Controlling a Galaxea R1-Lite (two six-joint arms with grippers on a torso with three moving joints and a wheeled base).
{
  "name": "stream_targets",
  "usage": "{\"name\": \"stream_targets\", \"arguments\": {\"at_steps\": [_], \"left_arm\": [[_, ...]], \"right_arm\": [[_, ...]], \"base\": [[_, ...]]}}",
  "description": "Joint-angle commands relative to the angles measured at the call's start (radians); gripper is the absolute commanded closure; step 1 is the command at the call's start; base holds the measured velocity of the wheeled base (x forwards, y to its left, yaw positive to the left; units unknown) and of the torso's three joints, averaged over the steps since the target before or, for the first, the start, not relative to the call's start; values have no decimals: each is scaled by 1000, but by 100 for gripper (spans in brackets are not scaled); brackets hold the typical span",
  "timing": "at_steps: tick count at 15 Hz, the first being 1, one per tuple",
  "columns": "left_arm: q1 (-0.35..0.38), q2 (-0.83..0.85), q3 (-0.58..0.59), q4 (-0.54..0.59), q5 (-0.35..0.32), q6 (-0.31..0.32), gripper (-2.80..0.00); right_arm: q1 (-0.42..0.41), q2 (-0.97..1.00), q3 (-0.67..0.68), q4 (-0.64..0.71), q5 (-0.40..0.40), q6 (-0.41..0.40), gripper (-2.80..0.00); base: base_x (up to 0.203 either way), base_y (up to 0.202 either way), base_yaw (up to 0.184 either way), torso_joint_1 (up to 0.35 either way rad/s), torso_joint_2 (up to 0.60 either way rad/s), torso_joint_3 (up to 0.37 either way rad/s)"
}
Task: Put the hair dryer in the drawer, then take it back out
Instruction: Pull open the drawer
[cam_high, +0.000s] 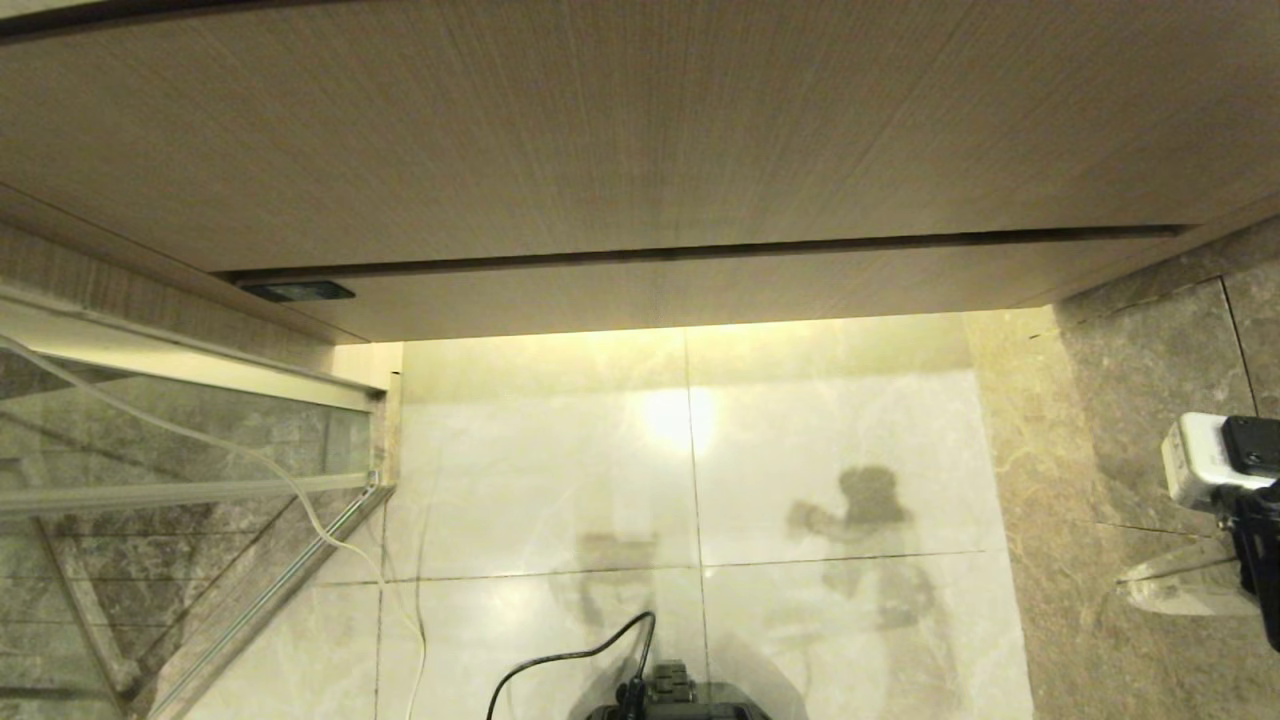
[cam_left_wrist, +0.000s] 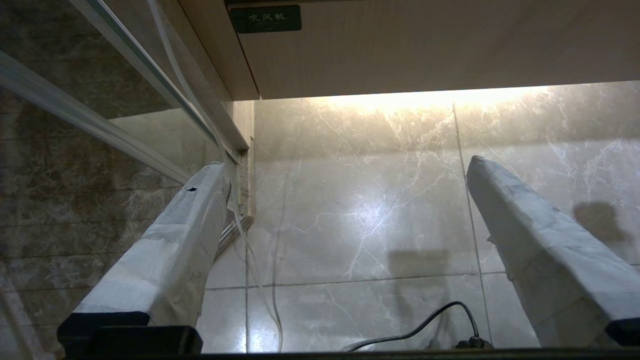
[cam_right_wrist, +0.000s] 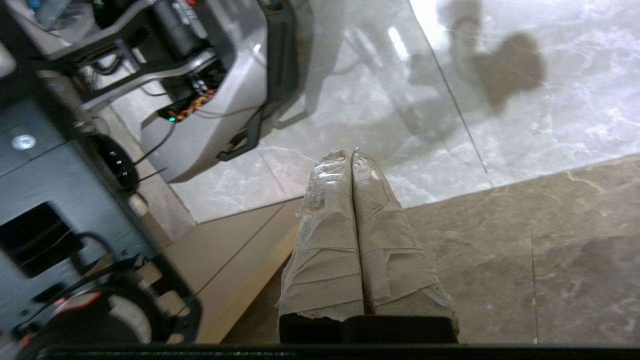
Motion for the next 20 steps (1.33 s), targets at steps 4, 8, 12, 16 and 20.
{"name": "stream_targets", "arguments": {"at_steps": [4, 8, 12, 16, 20], "left_arm": [[0, 0, 40, -2, 0, -1, -280], [0, 0, 40, -2, 0, 0, -280], [0, 0, 40, -2, 0, -1, -280], [0, 0, 40, -2, 0, 0, -280], [0, 0, 40, -2, 0, -1, -280]], "right_arm": [[-11, 108, 36, -238, 3, 10, 0], [-11, 143, 43, -322, 8, 40, 0], [-6, 176, 76, -442, 5, 38, 0], [-4, 243, 82, -583, 5, 35, -280], [-4, 288, 95, -739, 5, 38, -280]], "base": [[0, 0, 0, 0, 0, 0], [0, 0, 0, 0, 0, 0], [0, 0, 0, 0, 0, 0], [0, 0, 0, 0, 0, 0], [0, 0, 0, 0, 0, 0]]}}
